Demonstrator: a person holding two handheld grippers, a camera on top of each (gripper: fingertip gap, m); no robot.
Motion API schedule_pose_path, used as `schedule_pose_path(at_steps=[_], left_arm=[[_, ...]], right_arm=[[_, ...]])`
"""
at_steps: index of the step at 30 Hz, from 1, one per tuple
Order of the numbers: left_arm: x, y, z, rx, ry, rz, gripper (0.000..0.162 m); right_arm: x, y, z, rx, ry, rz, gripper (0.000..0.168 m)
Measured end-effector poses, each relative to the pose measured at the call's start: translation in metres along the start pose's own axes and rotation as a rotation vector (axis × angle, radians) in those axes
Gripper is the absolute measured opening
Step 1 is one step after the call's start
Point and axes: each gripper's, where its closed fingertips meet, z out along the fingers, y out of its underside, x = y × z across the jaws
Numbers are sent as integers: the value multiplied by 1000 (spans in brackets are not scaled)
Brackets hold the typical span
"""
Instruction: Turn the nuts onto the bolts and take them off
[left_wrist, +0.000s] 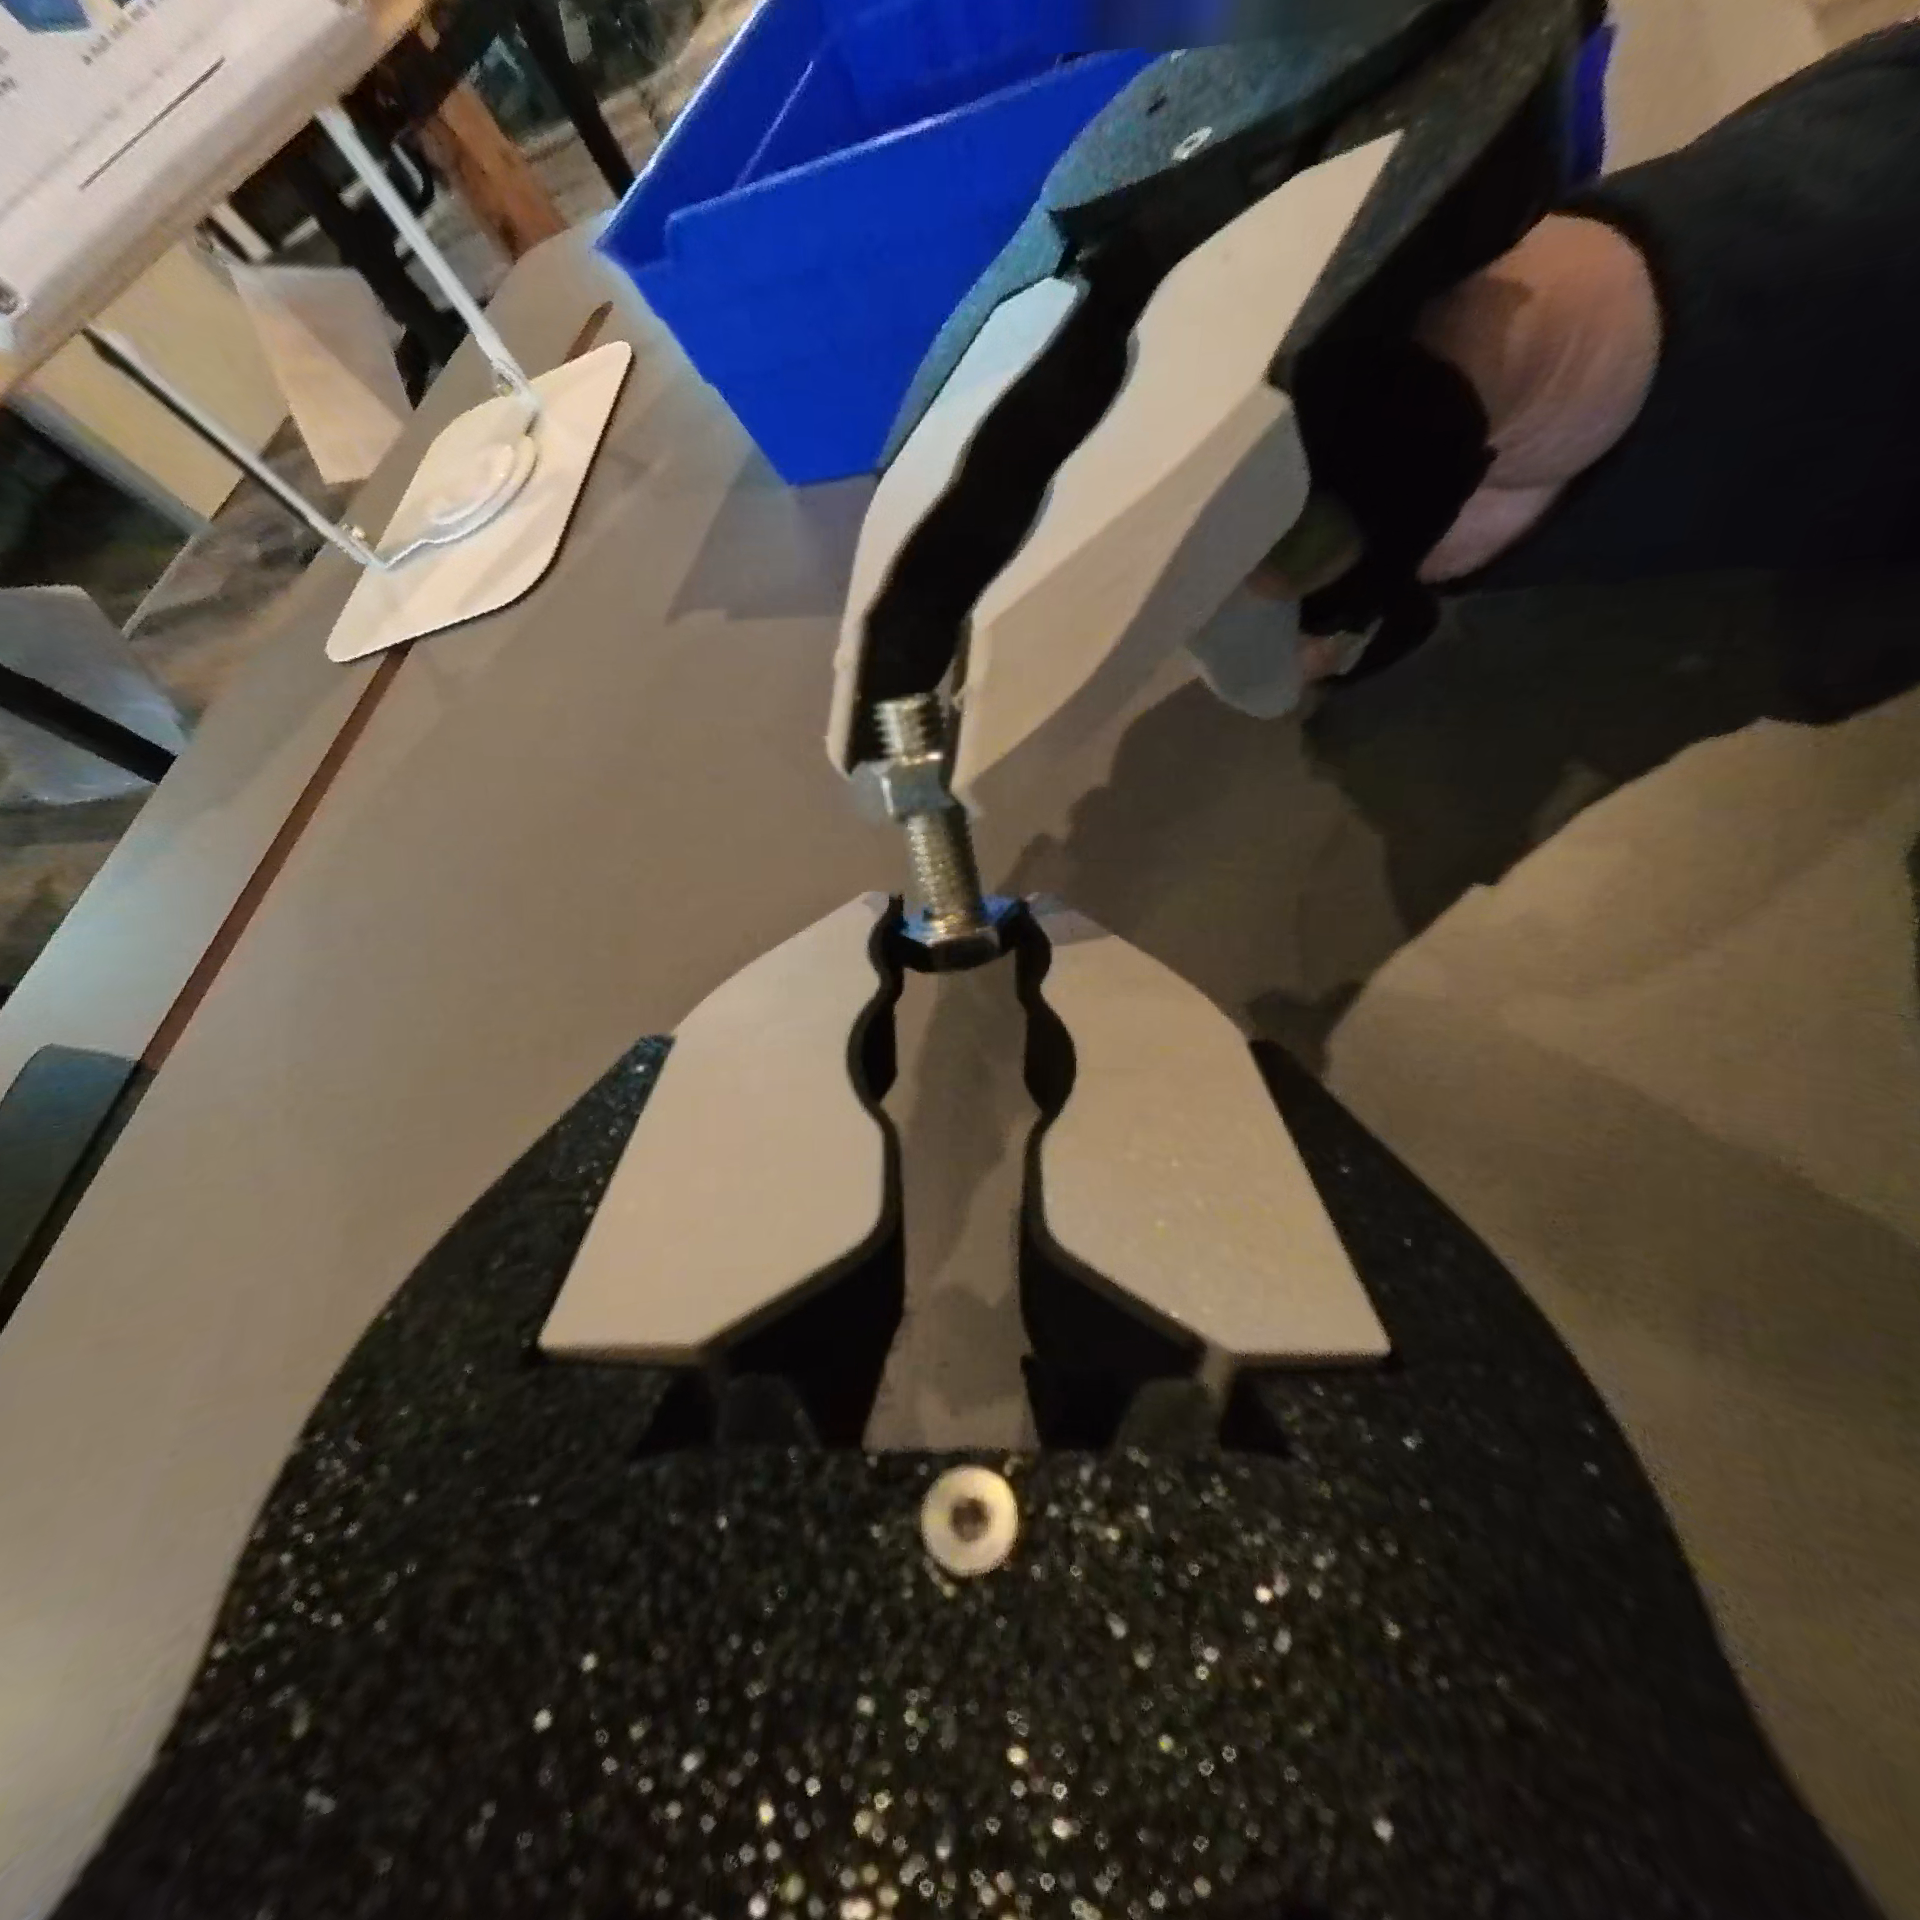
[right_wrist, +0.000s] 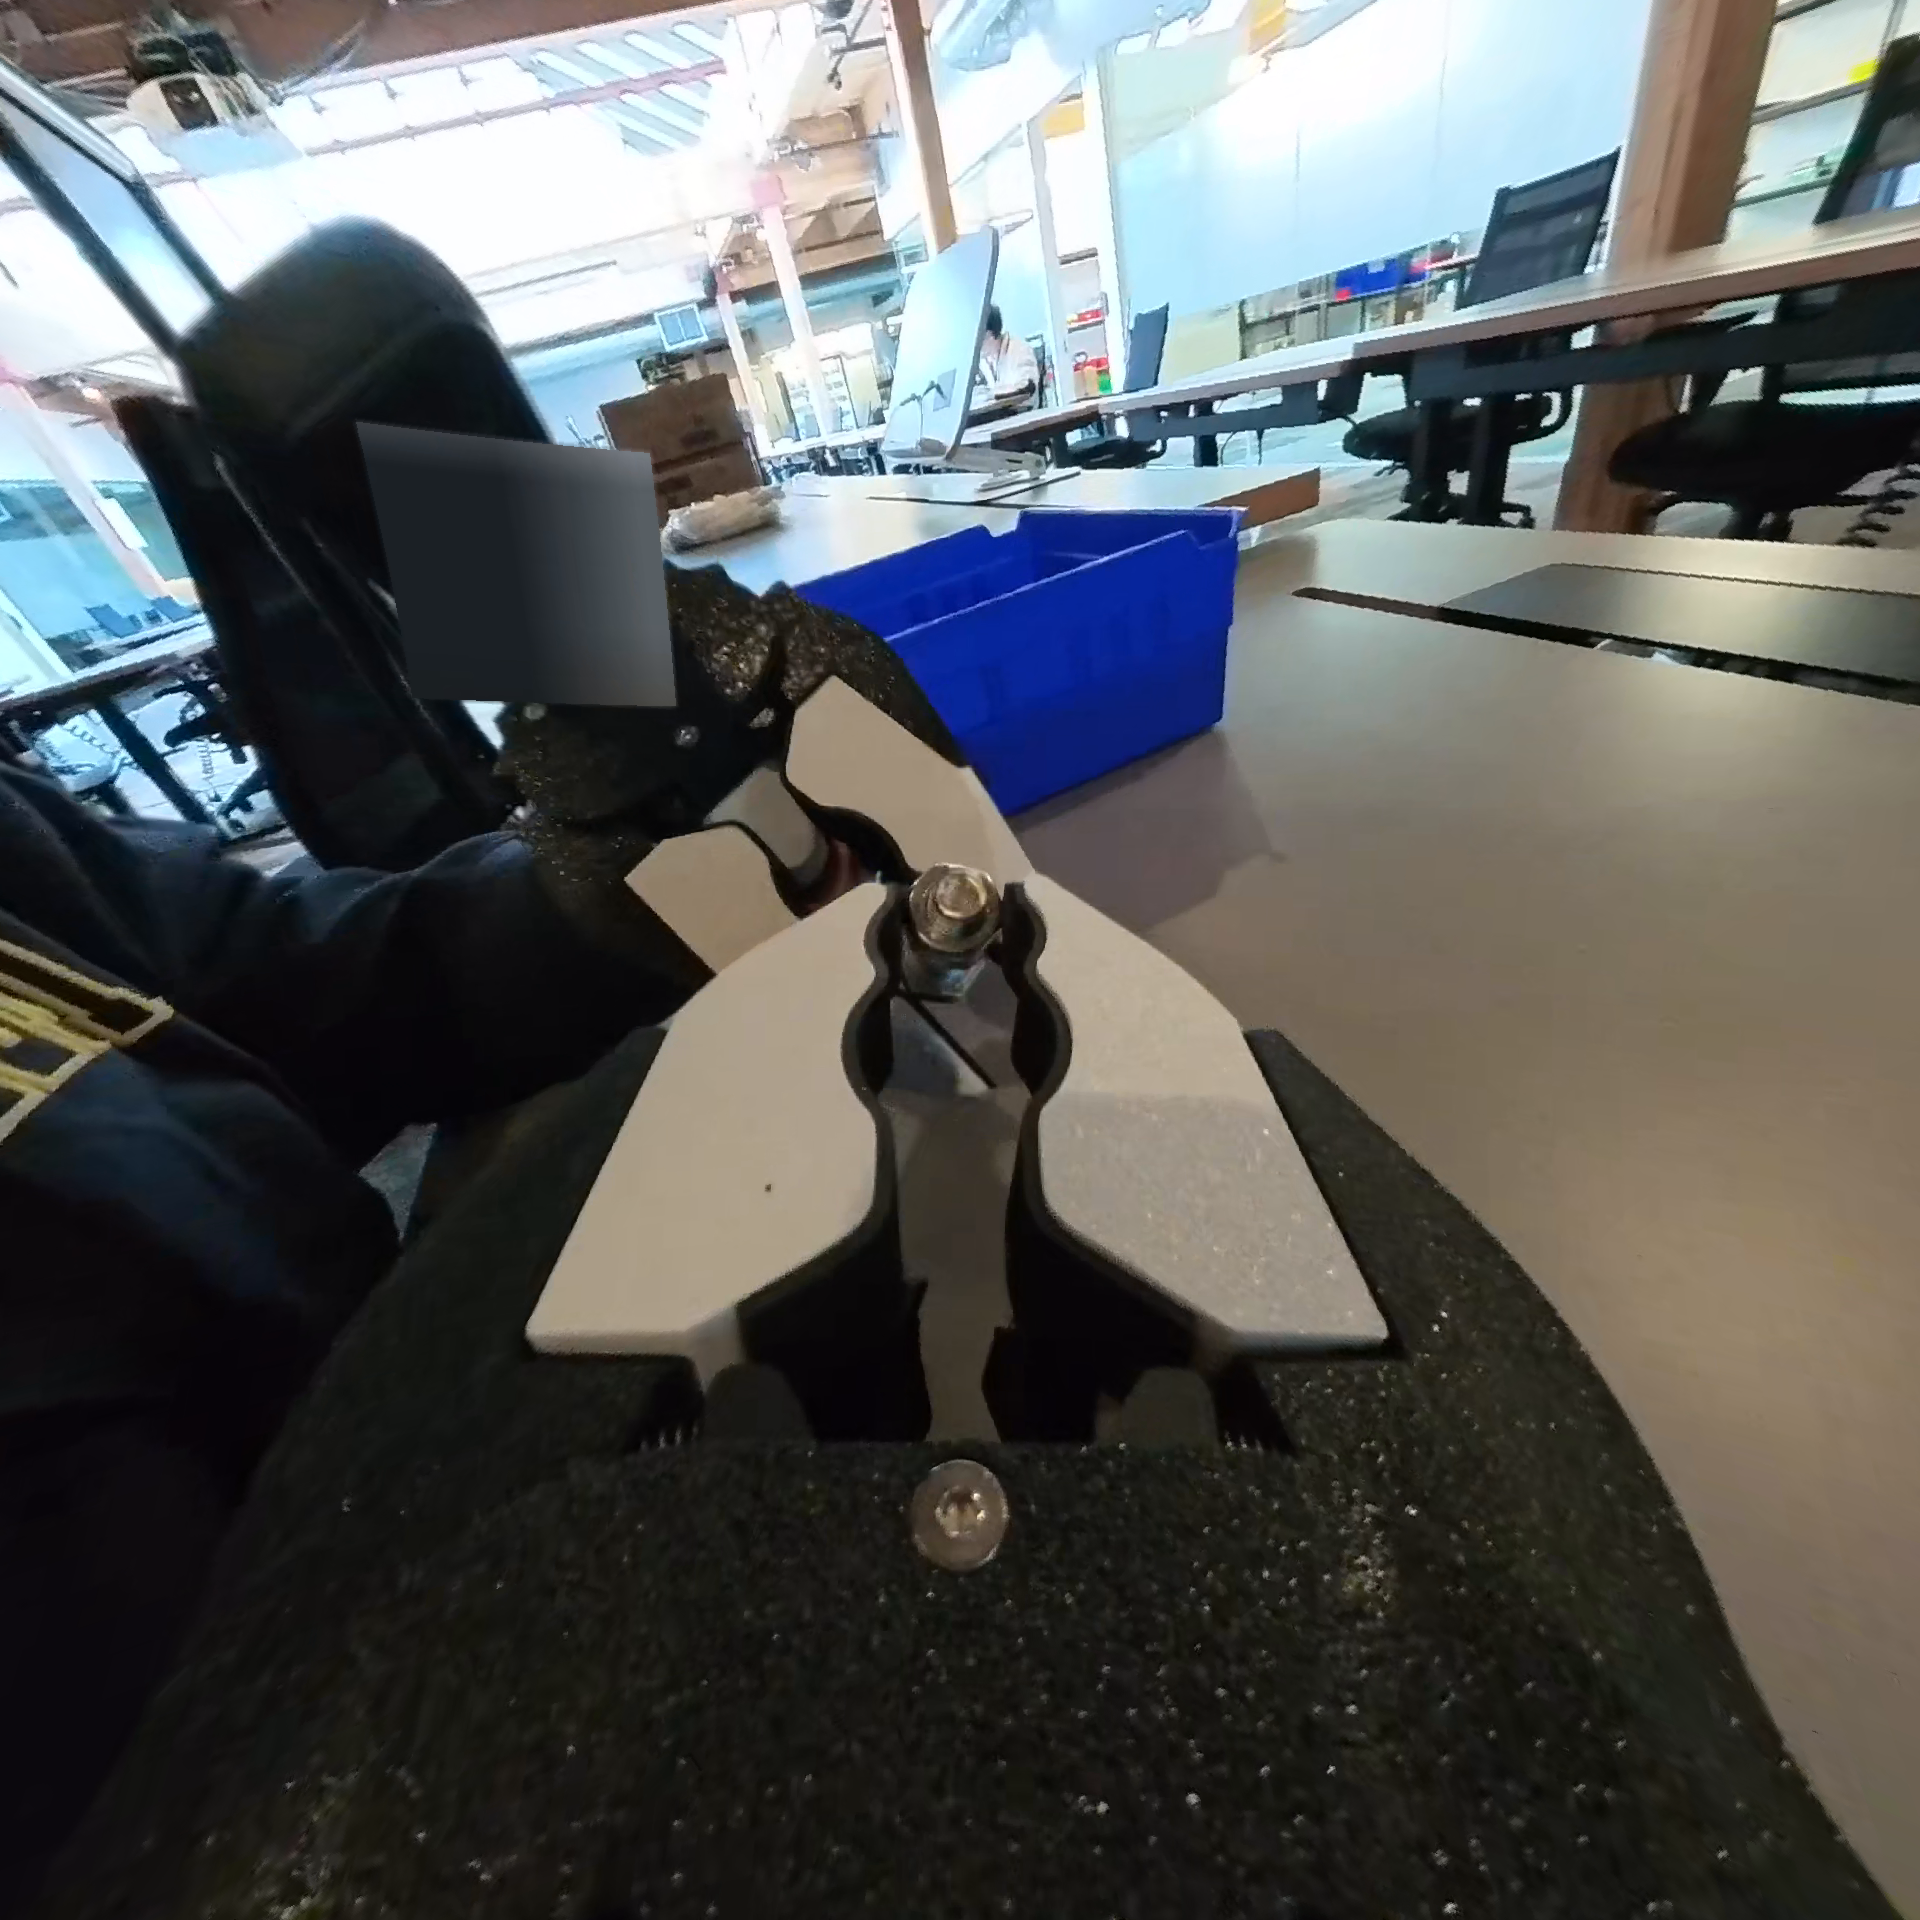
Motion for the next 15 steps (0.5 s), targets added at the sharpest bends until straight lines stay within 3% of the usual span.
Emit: schedule_pose_path(at_steps=[6, 8, 11, 15], left_arm=[[7, 18, 12, -70, 33, 26, 18], [10, 33, 16, -161, 65, 89, 18], [20, 52, 19, -238, 182, 113, 18], [24, 59, 21, -243, 291, 52, 18]], right_arm=[[5, 19, -3, -125, -20, -25, 19], [6, 27, -7, -183, -31, -34, 38], [10, 44, -13, -295, -42, -72, 49], [8, 61, -14, -394, -81, -114, 48]])
